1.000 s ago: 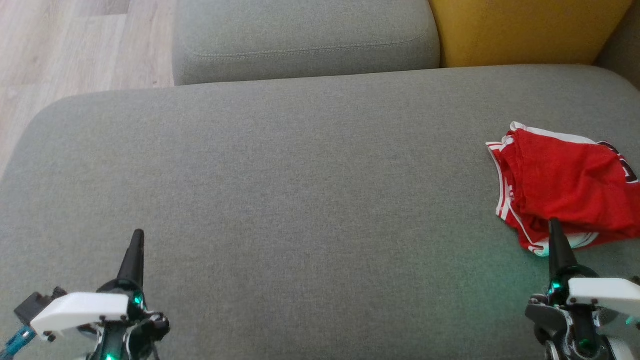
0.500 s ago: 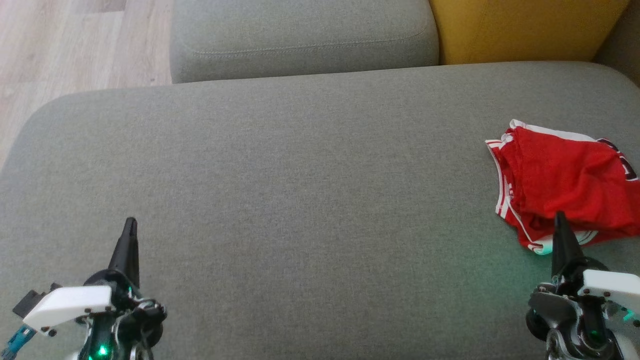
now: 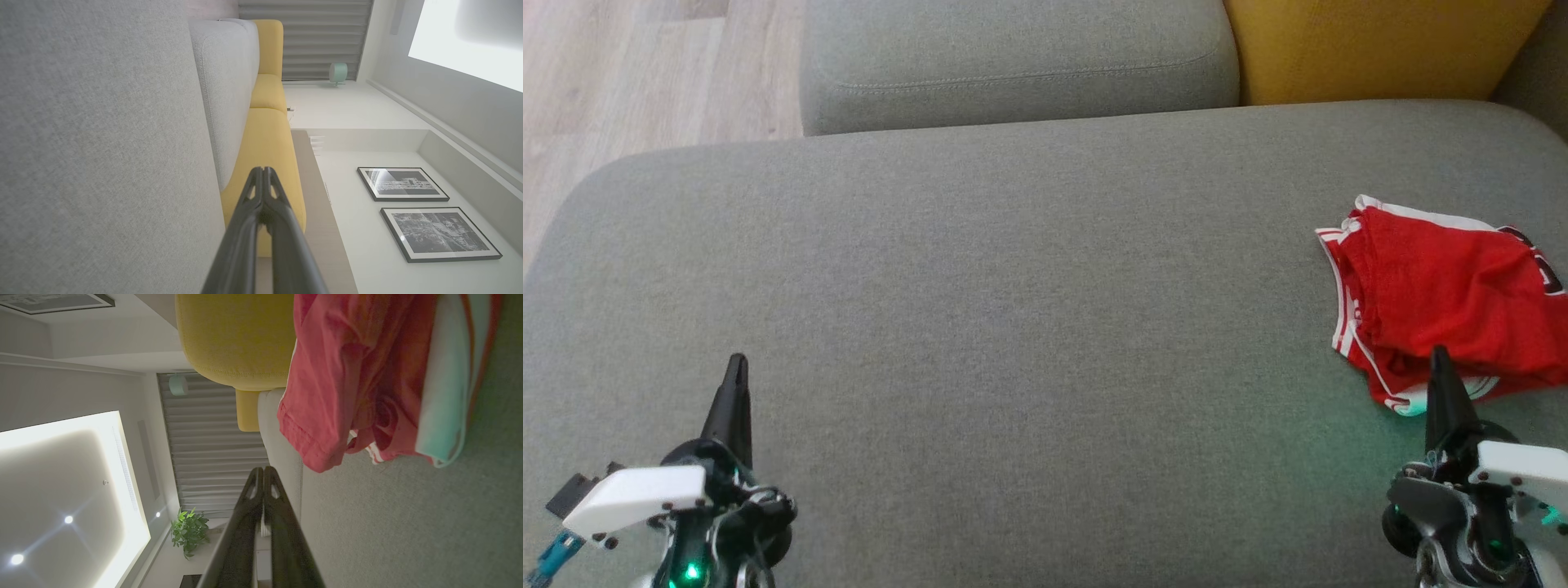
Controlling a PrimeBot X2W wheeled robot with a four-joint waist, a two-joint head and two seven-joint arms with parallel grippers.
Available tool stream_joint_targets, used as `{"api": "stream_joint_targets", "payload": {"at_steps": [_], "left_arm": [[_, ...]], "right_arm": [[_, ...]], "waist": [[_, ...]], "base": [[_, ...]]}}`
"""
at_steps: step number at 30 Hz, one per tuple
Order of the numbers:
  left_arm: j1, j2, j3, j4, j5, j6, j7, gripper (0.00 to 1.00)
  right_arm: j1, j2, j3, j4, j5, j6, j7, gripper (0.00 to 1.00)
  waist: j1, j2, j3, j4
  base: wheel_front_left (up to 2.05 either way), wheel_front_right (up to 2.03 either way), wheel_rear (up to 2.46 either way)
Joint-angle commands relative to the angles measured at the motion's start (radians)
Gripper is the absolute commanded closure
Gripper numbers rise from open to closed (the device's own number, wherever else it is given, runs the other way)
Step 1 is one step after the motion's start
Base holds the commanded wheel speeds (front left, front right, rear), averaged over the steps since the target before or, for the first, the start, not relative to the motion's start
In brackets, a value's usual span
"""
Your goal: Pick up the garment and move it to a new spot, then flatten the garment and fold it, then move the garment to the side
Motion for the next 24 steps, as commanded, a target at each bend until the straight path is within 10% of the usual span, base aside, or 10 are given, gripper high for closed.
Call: {"api": "stream_joint_targets", "payload": {"at_steps": [1, 24], "left_arm": [[-0.055, 0.008, 0.035, -0.029, -0.004, -0.007, 0.008, 1.0], [-0.055, 0.008, 0.035, -0.029, -0.004, -0.007, 0.008, 1.0]], "right_arm": [[-0.053, -0.017, 0.018, -0.03, 0.004, 0.008, 0.009, 1.0], [-0.054, -0.012, 0.011, -0.029, -0.002, 0.008, 0.014, 1.0]], "waist": [[-0.0001, 0.0, 0.0, 0.0], [-0.0001, 0.0, 0.0, 0.0]], "base": [[0.0, 0.0, 0.0], [0.0, 0.0, 0.0]]}}
